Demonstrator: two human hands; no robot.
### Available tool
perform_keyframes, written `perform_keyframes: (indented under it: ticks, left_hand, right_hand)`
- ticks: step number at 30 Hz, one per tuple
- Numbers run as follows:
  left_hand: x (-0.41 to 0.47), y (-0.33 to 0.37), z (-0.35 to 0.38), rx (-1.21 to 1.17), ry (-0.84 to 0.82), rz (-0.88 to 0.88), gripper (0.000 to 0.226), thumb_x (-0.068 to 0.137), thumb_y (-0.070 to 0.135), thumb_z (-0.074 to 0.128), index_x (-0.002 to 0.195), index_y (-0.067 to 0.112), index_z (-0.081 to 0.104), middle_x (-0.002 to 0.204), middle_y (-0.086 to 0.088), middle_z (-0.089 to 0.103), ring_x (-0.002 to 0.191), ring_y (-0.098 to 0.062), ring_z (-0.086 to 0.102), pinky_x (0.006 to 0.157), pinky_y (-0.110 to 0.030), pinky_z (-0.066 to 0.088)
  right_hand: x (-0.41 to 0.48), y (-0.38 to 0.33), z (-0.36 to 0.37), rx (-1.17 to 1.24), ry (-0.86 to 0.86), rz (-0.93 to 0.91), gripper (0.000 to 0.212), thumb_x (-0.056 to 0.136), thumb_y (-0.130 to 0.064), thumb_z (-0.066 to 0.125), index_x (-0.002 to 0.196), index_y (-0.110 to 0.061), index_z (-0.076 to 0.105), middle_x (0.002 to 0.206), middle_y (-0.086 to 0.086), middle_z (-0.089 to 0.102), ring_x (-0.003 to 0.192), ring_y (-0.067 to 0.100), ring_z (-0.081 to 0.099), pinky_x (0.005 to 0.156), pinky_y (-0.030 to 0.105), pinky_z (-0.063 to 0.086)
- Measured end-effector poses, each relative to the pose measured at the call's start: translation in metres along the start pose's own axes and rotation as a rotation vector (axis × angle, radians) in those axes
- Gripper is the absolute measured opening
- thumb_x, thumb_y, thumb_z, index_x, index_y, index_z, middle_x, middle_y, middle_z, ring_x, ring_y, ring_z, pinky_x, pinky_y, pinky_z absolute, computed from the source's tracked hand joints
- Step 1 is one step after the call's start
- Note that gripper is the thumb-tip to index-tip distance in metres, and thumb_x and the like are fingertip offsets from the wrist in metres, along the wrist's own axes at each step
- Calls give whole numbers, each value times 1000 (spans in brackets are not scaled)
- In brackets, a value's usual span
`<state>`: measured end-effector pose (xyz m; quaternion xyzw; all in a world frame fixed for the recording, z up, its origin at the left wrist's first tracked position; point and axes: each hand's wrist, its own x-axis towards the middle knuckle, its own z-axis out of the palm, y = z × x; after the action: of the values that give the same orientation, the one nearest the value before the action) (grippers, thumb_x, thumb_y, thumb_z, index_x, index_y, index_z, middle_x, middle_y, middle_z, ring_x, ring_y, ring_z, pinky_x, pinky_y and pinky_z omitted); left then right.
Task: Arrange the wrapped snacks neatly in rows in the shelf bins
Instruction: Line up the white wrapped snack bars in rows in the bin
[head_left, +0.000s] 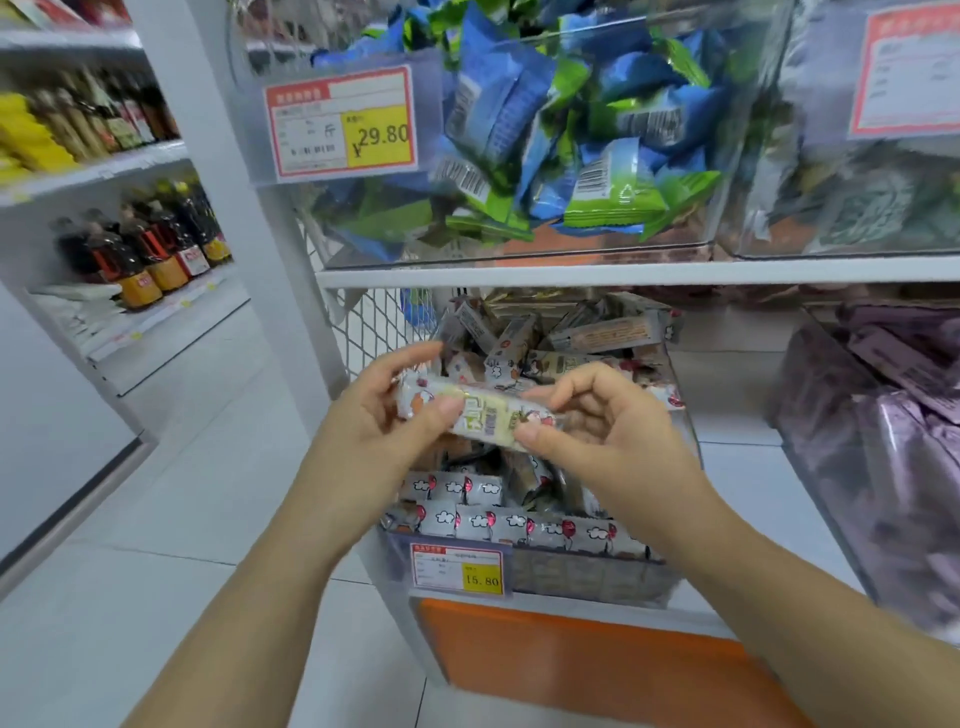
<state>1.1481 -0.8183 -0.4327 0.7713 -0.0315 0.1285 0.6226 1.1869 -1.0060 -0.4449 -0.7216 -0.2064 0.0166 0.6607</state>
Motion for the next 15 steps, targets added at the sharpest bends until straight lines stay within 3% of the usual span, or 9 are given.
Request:
perform_keyframes:
  ticks: [1, 4, 7, 9, 12, 15]
  left_hand:
    - [-2, 0, -4, -29, 62, 17, 41, 69, 41, 74, 107, 44, 60, 96, -1, 72, 87, -25, 69, 79, -41, 58]
    - [-7, 2, -22, -30, 200, 96, 44, 66, 37, 68, 108, 40, 58, 90, 7, 72, 79, -7, 69, 70, -18, 55]
    - [-12, 2, -36, -4, 268, 148, 36, 69, 34, 65, 105, 35, 60, 83, 17, 71, 78, 1, 66, 70, -13, 51]
    - [-16, -1, -43, 37, 301, 148, 34, 71, 38, 70, 104, 36, 61, 83, 15, 71, 77, -3, 66, 71, -16, 52]
    - [-19, -10, -51, 109, 314, 142, 34, 71, 49, 74, 102, 43, 63, 90, -11, 68, 85, -31, 63, 80, -41, 55]
    - [-23, -16, -58, 152, 343, 133, 35, 69, 51, 70, 103, 43, 63, 91, -11, 67, 85, -30, 63, 81, -43, 54]
  right_hand:
    - [3, 0, 3, -36, -55, 12, 23, 74, -15, 75, 87, -19, 57, 93, -5, 68, 81, 16, 66, 72, 28, 58]
    - [16, 1, 5, -134, -180, 71, 29, 76, -23, 73, 101, -24, 58, 98, -10, 67, 85, 7, 67, 81, 24, 55]
    - [29, 3, 10, -232, -225, 95, 23, 83, -22, 68, 102, -28, 58, 107, -8, 66, 87, 8, 66, 82, 19, 54]
    - [40, 6, 19, -341, -248, 94, 23, 86, -22, 66, 105, -30, 57, 110, -9, 63, 85, 6, 65, 81, 17, 53]
    - [59, 9, 38, -580, -291, 60, 41, 88, -29, 63, 127, -28, 49, 121, -9, 58, 88, 2, 61, 83, 23, 50]
    - [76, 14, 58, -802, -341, 23, 58, 91, -31, 60, 142, -24, 34, 138, 1, 50, 103, 15, 59, 92, 33, 47]
